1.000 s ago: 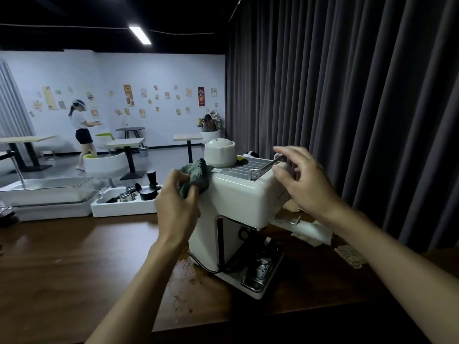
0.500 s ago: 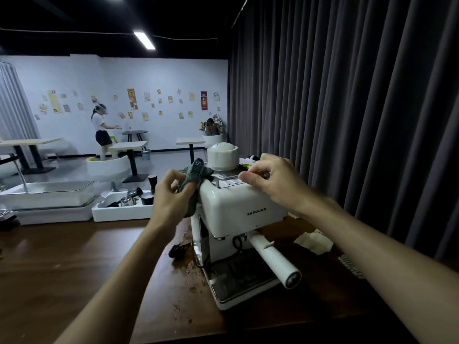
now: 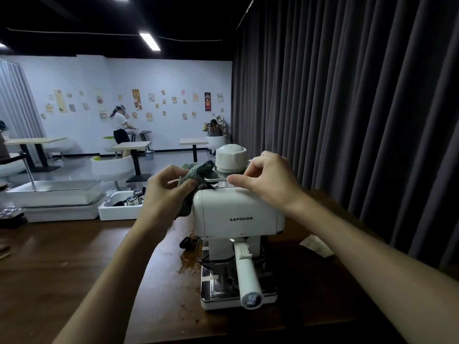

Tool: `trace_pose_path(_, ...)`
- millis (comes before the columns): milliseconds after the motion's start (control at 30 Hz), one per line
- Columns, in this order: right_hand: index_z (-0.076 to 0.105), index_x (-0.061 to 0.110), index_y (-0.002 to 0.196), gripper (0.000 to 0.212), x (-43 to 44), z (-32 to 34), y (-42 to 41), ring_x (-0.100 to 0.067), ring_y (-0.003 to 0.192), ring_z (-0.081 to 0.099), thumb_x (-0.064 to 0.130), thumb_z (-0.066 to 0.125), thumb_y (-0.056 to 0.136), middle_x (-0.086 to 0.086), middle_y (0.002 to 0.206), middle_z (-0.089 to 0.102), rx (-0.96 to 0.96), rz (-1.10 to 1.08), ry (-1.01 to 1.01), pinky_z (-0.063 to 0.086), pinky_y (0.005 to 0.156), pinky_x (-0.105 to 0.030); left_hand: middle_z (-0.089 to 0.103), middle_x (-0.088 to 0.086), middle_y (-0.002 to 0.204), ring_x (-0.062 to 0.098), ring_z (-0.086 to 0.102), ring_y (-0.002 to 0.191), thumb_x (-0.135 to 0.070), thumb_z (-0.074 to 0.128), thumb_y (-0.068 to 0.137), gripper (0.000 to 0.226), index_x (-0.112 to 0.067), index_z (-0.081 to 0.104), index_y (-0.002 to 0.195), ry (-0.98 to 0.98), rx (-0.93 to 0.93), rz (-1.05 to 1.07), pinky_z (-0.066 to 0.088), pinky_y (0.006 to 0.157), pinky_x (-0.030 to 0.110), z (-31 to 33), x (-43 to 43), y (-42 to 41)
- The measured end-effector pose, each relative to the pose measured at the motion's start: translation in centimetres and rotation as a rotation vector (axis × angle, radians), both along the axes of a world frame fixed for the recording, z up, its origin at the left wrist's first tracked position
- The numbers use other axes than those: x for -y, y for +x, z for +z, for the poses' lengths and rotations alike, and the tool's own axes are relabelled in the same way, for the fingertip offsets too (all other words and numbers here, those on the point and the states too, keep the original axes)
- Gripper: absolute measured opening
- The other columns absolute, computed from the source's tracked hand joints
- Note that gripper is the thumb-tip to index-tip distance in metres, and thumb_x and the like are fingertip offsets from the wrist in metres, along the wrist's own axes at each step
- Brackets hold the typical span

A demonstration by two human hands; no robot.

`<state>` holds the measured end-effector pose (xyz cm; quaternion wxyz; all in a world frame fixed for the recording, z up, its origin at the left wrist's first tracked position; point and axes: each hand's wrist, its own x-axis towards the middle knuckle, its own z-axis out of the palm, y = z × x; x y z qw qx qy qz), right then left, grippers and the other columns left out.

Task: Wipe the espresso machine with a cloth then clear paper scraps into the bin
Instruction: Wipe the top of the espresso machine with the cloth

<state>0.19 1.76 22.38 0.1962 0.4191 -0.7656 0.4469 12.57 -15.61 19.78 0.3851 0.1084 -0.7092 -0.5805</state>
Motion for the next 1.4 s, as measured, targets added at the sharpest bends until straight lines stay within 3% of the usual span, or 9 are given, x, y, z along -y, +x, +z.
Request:
trace_pose_path(100, 0.068, 0.017, 0.066, 0.034, 0.0, 0.1, 0.6, 0.003, 0.067, 0.052, 0.046, 0.084, 0.069, 0.013, 0.067, 0.054, 0.000, -0.009, 0.031, 0.036, 0.058, -0.015, 0.072, -0.001, 0.080, 0.010, 0.066, 0.073, -0.008, 0.072, 0.088, 0.009, -0.014, 0.067, 0.085, -0.035, -0.089, 0.022, 0.052, 0.057, 0.019, -0.1, 0.2, 1.3)
trace_pose_path(233, 0.058, 0.033, 0.120, 0.040, -0.5, 0.8, 2.4, -0.005, 0.099, 0.051, 0.053, 0.064, 0.086, 0.010, 0.099, 0.059, -0.055, 0.106, 0.038, 0.037, 0.087, -0.029, 0.076, -0.001, 0.090, 0.010, 0.073, 0.080, -0.009, 0.077, 0.084, 0.024, -0.028, 0.064, 0.090, -0.130, -0.221, -0.030, 0.057, 0.064, 0.019, 0.7, -1.3, 3.1)
trace_pose_path(333, 0.041, 0.040, 0.140, 0.054, -1.2, 1.2, 4.3, 0.005, 0.117, 0.047, 0.049, 0.059, 0.090, 0.012, 0.133, 0.047, -0.013, 0.354, -0.009, 0.042, 0.090, -0.013, 0.076, -0.010, 0.089, 0.012, 0.075, 0.081, -0.006, 0.078, 0.083, 0.031, -0.026, 0.054, 0.089, -0.209, -0.233, -0.068, 0.059, 0.062, 0.023, 1.6, -3.3, 3.1)
trace_pose_path(500, 0.052, 0.019, 0.138, 0.065, -2.1, -0.7, 6.0, -0.005, 0.136, 0.037, 0.031, 0.079, 0.080, 0.003, 0.146, 0.040, -0.220, 0.302, 0.043, 0.031, 0.110, -0.017, 0.074, -0.004, 0.087, 0.015, 0.075, 0.081, -0.006, 0.081, 0.080, 0.026, -0.016, 0.057, 0.083, -0.130, -0.221, 0.019, 0.062, 0.070, 0.033, 2.1, -6.0, 2.1)
trace_pose_path(700, 0.061, 0.001, 0.126, 0.053, -3.5, -2.8, 5.3, -0.024, 0.129, 0.048, -0.004, 0.077, 0.075, -0.013, 0.135, 0.051, -0.386, 0.088, -0.102, 0.039, 0.110, -0.028, 0.077, 0.001, 0.106, 0.016, 0.072, 0.103, -0.016, 0.071, 0.090, 0.020, -0.020, 0.073, 0.109, -0.147, -0.106, -0.288, 0.058, 0.089, 0.037, 1.9, -6.7, 2.2)
trace_pose_path(833, 0.064, -0.005, 0.120, 0.047, -5.4, -4.6, 3.8, -0.028, 0.125, 0.046, -0.012, 0.074, 0.075, -0.022, 0.131, 0.048, -0.517, -0.049, -0.066, 0.037, 0.111, -0.027, 0.065, -0.009, 0.121, 0.002, 0.059, 0.111, -0.018, 0.060, 0.098, 0.026, -0.024, 0.066, 0.123, -0.655, -0.105, 0.057, 0.047, 0.090, 0.019, 2.2, -4.6, 1.5)
trace_pose_path(967, 0.065, 0.000, 0.122, 0.059, -6.9, -6.0, 2.8, -0.036, 0.107, 0.057, -0.004, 0.085, 0.066, -0.023, 0.113, 0.059, -0.684, -0.248, 0.127, 0.052, 0.088, -0.044, 0.066, -0.005, 0.127, 0.007, 0.059, 0.114, -0.017, 0.051, 0.103, 0.031, -0.020, 0.065, 0.130, -0.786, 0.145, -0.002, 0.042, 0.091, 0.018, 1.3, -2.4, 0.0)
trace_pose_path(1100, 0.065, -0.001, 0.122, 0.054, -6.0, -6.6, 3.0, -0.034, 0.101, 0.053, -0.004, 0.082, 0.070, -0.021, 0.105, 0.064, -0.757, -0.196, 0.159, 0.056, 0.076, -0.046, 0.070, -0.015, 0.104, -0.001, 0.062, 0.098, -0.022, 0.050, 0.103, 0.025, -0.030, 0.071, 0.114, -0.660, 0.154, -0.064, 0.041, 0.074, 0.007, 0.6, -1.9, -0.6)
trace_pose_path(1400, 0.069, 0.005, 0.094, 0.019, 0.2, -5.3, 5.8, -0.030, 0.083, 0.059, 0.012, 0.052, 0.100, -0.014, 0.089, 0.062, -0.888, 0.111, 0.199, 0.049, 0.057, -0.043, 0.072, -0.015, 0.119, -0.006, 0.060, 0.117, -0.058, 0.022, 0.096, 0.060, -0.030, 0.073, 0.114, -0.355, 0.112, -0.283, 0.039, 0.086, 0.001, 0.4, -0.9, -0.4)
